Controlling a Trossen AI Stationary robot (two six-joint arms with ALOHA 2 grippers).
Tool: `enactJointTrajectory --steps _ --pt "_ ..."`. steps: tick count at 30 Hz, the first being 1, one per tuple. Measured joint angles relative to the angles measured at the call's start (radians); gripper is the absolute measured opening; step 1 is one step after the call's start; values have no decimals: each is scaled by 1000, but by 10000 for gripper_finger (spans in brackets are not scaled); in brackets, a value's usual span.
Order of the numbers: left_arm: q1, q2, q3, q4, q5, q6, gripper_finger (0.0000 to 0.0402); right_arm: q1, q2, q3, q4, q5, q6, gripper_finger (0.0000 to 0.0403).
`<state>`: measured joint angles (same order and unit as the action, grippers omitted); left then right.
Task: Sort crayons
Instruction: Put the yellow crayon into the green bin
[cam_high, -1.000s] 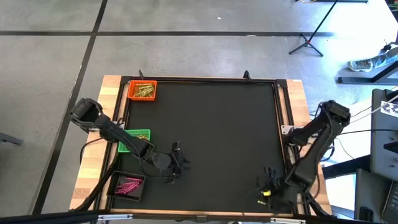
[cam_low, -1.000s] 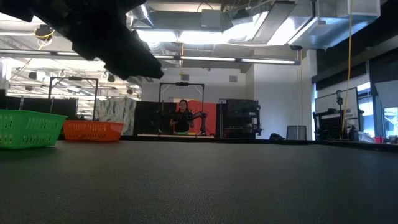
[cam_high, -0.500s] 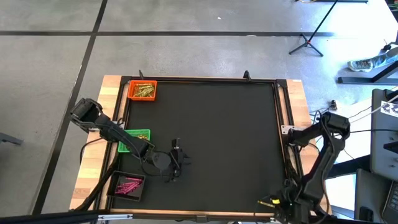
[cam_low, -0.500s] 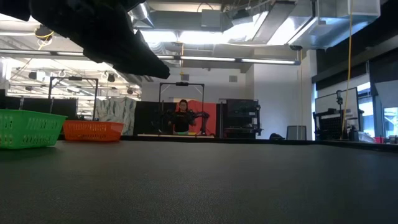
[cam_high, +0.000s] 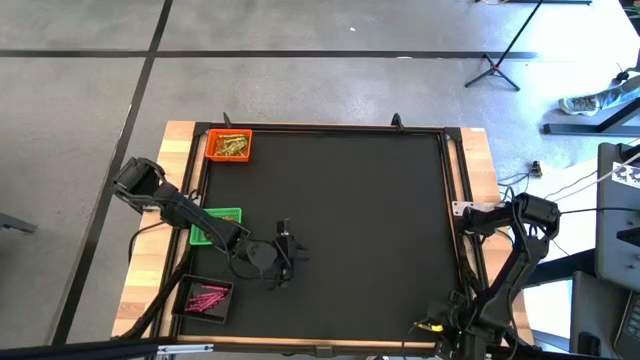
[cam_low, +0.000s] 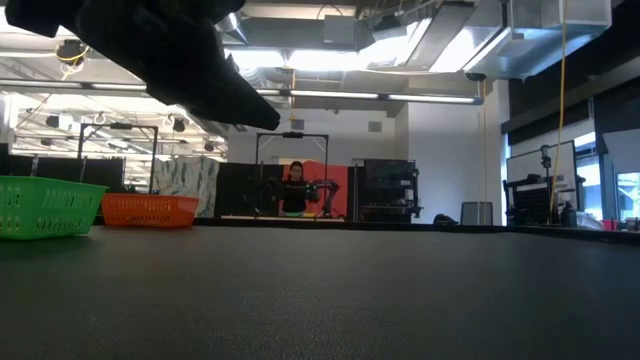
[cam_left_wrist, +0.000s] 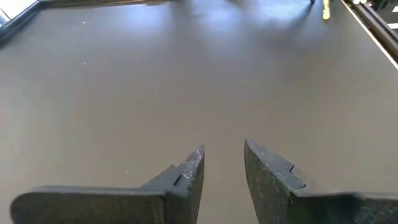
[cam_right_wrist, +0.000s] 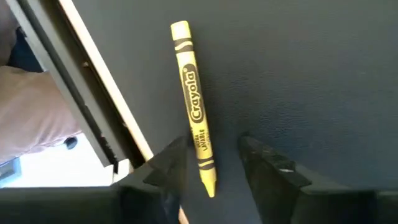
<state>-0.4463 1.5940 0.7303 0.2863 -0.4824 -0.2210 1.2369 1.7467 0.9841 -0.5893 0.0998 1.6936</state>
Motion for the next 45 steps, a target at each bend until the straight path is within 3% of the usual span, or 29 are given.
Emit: enactJointTrajectory --steps 10,17,23,28,33,39,45 --pt "15 0 0 0 0 6 98 2 1 -2 -34 35 -25 14" --pt "15 0 0 0 4 6 98 -2 4 -3 -31 92 -54 37" --pt "15 0 0 2 18 7 98 -11 -13 -2 -36 163 -94 8" --pt "21 -2 0 38 2 46 99 -42 -33 5 -25 253 -142 14" --pt "20 -2 0 4 32 45 123 -129 -33 5 24 293 -363 5" --pt "18 -2 0 -4 32 8 158 -269 -34 6 75 437 -762 5" --pt "-28 -2 0 -9 28 19 158 -435 -34 -15 190 417 -1067 6"
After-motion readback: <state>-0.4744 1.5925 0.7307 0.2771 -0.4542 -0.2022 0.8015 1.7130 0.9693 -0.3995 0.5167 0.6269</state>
